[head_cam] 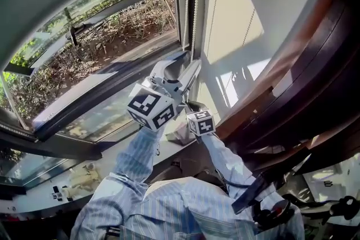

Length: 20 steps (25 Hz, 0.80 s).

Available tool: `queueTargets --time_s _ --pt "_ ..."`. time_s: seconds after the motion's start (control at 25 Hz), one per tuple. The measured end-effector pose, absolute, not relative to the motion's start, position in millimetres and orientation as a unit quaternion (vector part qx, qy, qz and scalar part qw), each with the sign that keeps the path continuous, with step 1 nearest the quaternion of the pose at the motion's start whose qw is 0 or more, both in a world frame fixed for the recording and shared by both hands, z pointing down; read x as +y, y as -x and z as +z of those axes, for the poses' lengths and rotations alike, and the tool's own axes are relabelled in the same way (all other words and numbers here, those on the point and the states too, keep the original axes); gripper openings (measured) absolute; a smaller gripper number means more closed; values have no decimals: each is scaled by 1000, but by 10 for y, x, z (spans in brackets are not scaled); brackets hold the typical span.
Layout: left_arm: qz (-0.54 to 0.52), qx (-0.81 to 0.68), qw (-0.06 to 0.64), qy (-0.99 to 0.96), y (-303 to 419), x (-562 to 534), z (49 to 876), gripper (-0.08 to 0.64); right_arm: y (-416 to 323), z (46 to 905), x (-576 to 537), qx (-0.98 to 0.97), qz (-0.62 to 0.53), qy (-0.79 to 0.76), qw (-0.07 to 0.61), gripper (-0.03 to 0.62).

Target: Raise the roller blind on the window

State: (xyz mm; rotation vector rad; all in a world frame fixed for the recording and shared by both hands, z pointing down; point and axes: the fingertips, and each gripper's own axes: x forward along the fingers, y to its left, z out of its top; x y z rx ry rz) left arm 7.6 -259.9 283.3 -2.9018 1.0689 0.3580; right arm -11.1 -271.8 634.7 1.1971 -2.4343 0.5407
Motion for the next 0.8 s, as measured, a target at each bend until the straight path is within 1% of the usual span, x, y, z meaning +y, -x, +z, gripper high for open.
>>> queueTargets --time_s 0.12,0.32,0.36,0.4,0.44,0.68,0.8 --pt "111 359 27 926 -82 -2689 2801 100 110 6352 -2684 -865 193 -424 188 5" --pt "142 350 8 926 -58 -2746 2716 96 99 6349 -2634 -867 190 -423 185 6" --pt "141 348 10 927 -64 -2750 2705 70 94 6350 -2628 -867 189 -423 184 5" --pt "141 345 12 928 -71 -2749 2697 16 90 6347 -2622 -867 189 -423 183 6" --pt "141 342 12 929 -81 -2747 2692 11 89 6344 -2615 -867 189 -423 182 5" --pt "163 321 -8 933 -121 -2769 2695 5 87 6319 -2556 -869 186 -423 176 6" --pt "170 314 -31 934 -83 -2821 2810 5 51 6455 -2505 -865 193 -422 191 6"
